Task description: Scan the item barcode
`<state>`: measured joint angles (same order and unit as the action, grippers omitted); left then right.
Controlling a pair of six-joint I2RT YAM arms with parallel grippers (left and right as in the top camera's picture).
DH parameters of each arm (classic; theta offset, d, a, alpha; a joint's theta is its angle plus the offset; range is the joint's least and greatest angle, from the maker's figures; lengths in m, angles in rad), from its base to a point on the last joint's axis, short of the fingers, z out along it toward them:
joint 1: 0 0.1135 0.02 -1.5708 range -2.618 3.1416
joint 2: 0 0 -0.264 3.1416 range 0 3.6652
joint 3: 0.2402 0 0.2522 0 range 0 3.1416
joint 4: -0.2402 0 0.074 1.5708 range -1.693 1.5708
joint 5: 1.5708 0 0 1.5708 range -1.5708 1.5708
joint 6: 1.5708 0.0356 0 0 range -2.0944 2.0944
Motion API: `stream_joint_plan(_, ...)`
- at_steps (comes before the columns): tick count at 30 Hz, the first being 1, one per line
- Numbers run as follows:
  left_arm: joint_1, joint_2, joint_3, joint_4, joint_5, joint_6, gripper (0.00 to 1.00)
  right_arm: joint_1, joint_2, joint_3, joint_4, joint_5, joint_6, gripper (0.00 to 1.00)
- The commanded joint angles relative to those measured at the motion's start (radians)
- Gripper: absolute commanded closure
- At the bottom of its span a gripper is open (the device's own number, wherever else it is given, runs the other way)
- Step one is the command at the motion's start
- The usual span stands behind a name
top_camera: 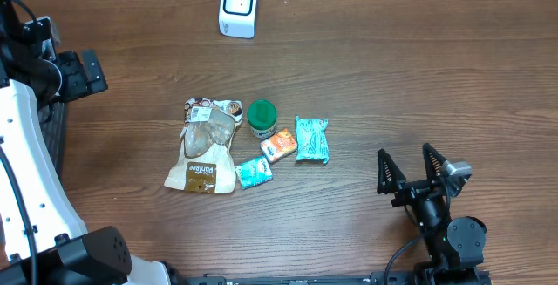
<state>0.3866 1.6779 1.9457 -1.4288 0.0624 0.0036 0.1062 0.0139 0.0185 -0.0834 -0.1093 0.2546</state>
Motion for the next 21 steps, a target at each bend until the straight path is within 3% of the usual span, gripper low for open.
stream_joint_plan(1,-0.003,-0.003,0.011,0.001,0.016,0.017,0.0,0.005,0.02,0.04,0.005,-0.072,0.013,0.0)
stream_joint_plan(9,-0.004,-0.003,0.011,0.001,0.016,0.017,0.01,0.005,0.243,0.284,-0.088,-0.198,0.005,0.0)
stream_joint_plan(21,-0.004,-0.003,0.011,0.001,0.016,0.017,0.0,0.005,0.858,0.857,-0.526,-0.405,-0.001,0.0)
